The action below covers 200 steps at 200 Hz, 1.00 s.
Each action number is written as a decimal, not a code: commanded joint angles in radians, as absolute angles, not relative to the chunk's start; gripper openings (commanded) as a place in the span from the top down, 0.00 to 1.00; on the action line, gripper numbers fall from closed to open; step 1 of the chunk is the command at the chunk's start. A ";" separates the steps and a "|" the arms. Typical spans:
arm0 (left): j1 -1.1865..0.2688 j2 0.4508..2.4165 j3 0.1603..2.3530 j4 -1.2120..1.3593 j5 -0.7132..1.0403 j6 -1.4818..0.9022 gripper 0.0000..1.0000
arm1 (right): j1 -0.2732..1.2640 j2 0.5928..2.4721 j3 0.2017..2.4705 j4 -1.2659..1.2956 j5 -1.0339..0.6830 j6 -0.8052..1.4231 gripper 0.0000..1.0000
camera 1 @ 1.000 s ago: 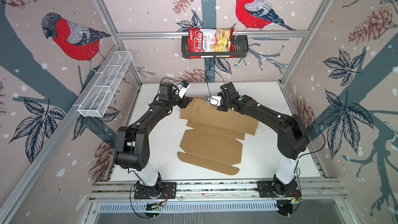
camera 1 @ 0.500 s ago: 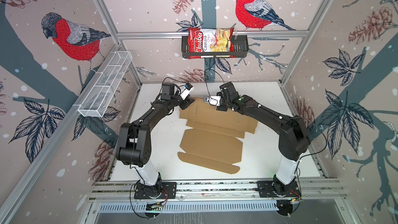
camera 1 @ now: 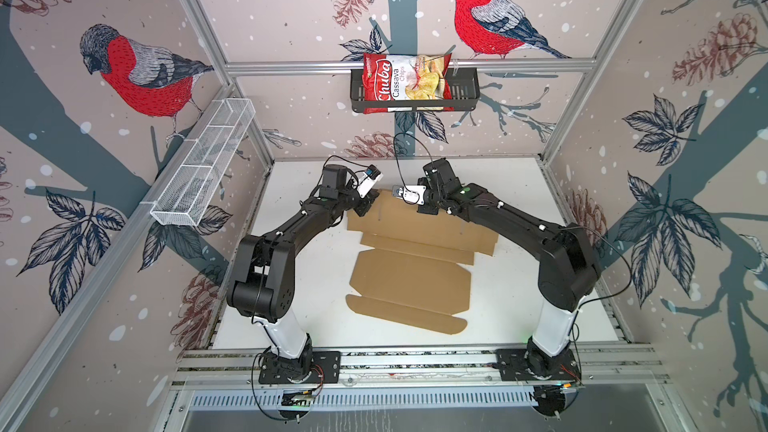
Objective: Fold the paper box
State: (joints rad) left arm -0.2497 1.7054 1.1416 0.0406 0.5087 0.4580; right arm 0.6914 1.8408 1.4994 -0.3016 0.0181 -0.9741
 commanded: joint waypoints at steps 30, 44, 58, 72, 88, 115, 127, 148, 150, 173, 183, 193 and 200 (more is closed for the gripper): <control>-0.265 1.721 1.085 0.216 0.494 0.173 0.98 | 0.719 1.822 1.458 -0.180 0.015 -0.868 1.00; -0.267 1.722 1.063 0.266 0.485 0.077 0.98 | 0.726 1.825 1.442 -0.145 0.048 -0.828 1.00; -0.273 1.709 1.030 0.313 0.459 0.022 0.98 | 0.728 1.833 1.439 -0.120 0.087 -0.782 1.00; -0.276 1.696 1.003 0.360 0.443 -0.031 0.98 | 0.734 1.840 1.436 -0.110 0.111 -0.760 1.00; -0.286 1.686 0.959 0.396 0.434 -0.082 0.98 | 0.750 1.848 1.424 -0.085 0.149 -0.750 1.00; -0.297 1.674 0.914 0.457 0.389 -0.139 0.98 | 0.786 1.860 1.410 -0.069 0.197 -0.722 1.00; -0.301 1.673 0.907 0.469 0.386 -0.156 0.97 | 0.799 1.863 1.396 -0.057 0.215 -0.715 1.00; -0.305 1.676 0.891 0.500 0.383 -0.185 0.97 | 0.802 1.861 1.378 -0.041 0.229 -0.716 1.00; -0.305 1.676 0.889 0.500 0.383 -0.187 0.97 | 0.802 1.862 1.376 -0.039 0.231 -0.716 1.00; -0.307 1.676 0.892 0.489 0.392 -0.198 0.96 | 0.796 1.859 1.370 -0.028 0.242 -0.729 1.00; -0.307 1.668 0.893 0.475 0.386 -0.192 0.95 | 0.790 1.859 1.364 -0.022 0.251 -0.739 1.00; -0.305 1.656 0.899 0.455 0.380 -0.186 0.93 | 0.786 1.856 1.358 -0.011 0.268 -0.760 1.00; -0.305 1.649 0.903 0.440 0.379 -0.185 0.91 | 0.784 1.853 1.348 0.002 0.283 -0.783 1.00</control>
